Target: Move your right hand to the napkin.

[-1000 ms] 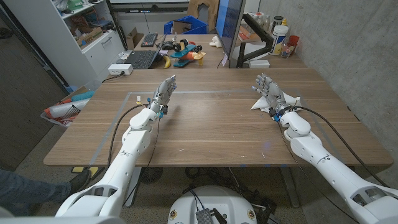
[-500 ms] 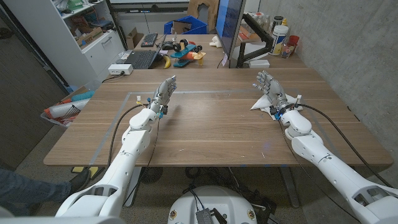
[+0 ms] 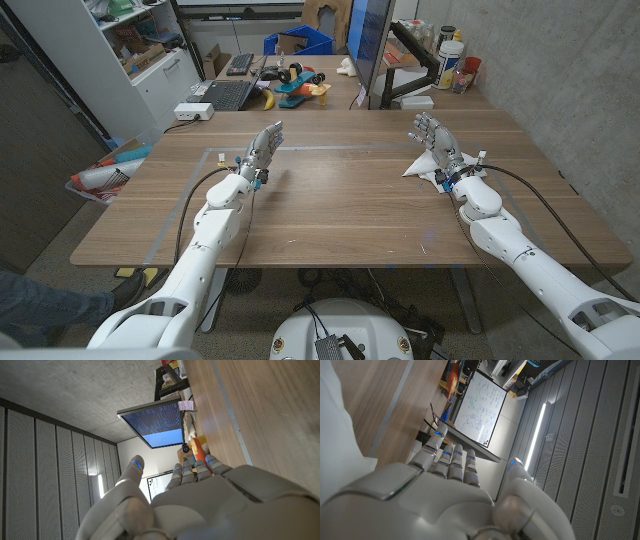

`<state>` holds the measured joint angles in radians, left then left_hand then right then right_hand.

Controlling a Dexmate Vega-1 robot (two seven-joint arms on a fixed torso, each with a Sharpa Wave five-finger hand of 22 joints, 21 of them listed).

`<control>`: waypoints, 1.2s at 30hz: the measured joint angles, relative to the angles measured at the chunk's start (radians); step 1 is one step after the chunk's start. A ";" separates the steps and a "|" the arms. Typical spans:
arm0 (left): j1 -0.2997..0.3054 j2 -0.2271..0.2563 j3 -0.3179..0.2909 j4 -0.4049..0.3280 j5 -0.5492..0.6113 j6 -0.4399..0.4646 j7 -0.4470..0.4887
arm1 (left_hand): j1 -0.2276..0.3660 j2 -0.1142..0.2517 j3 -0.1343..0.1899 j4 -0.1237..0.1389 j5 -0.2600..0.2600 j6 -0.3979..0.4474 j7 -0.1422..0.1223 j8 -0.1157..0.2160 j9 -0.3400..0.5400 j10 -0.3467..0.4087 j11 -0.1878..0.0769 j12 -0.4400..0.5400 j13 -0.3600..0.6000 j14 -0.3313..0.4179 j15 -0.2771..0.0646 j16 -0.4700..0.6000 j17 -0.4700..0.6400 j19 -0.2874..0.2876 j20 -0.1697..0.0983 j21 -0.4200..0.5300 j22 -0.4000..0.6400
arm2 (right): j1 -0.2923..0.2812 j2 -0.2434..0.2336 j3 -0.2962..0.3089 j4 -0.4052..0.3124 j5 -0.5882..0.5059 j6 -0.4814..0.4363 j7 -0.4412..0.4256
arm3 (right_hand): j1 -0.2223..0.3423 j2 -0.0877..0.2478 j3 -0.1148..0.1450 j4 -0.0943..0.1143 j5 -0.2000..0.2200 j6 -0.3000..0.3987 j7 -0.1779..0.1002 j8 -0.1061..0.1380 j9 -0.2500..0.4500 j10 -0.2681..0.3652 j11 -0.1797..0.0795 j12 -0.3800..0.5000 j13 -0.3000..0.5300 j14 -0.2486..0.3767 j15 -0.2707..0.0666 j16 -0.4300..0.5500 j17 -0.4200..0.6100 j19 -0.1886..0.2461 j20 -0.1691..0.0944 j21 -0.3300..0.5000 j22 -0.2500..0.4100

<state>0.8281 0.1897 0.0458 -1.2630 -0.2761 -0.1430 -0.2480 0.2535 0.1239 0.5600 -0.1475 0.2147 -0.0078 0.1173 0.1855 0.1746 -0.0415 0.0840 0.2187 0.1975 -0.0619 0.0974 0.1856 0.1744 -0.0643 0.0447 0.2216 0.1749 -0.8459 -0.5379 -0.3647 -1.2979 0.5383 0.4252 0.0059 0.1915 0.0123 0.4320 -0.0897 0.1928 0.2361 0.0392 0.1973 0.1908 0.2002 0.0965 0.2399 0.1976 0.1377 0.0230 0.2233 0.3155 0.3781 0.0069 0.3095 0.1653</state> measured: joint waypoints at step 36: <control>0.014 0.015 0.007 -0.039 0.000 0.015 -0.002 | 0.013 -0.005 0.000 0.000 0.004 0.028 0.002 0.007 0.000 0.018 0.004 0.000 -0.002 0.017 -0.001 0.000 0.000 0.021 -0.011 -0.004 0.000 | -0.021 -0.068 -0.005 -0.060 -0.202 0.013 -0.158 | 0.000 0.000 -0.011 -0.011 0.007 0.025 -0.025 0.008 0.000 0.021 -0.014 -0.008 0.004 0.007 -0.007 0.000 -0.019 0.000 0.000 -0.025 0.000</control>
<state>0.8419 0.2049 0.0528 -1.3018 -0.2765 -0.1277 -0.2501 0.2667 0.1186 0.5599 -0.1474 0.2184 0.0199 0.1196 0.1925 0.1746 -0.0238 0.0875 0.2186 0.1952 -0.0454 0.0966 0.1858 0.1743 -0.0431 0.0337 0.2176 0.1748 -0.8664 -0.6059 -0.3694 -1.3582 0.3367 0.4383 -0.1524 0.1915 0.0123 0.4209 -0.1007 0.2000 0.2610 0.0142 0.2051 0.1909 0.2216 0.0821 0.2322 0.2011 0.1451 0.0155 0.2233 0.2969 0.3778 0.0071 0.2842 0.1652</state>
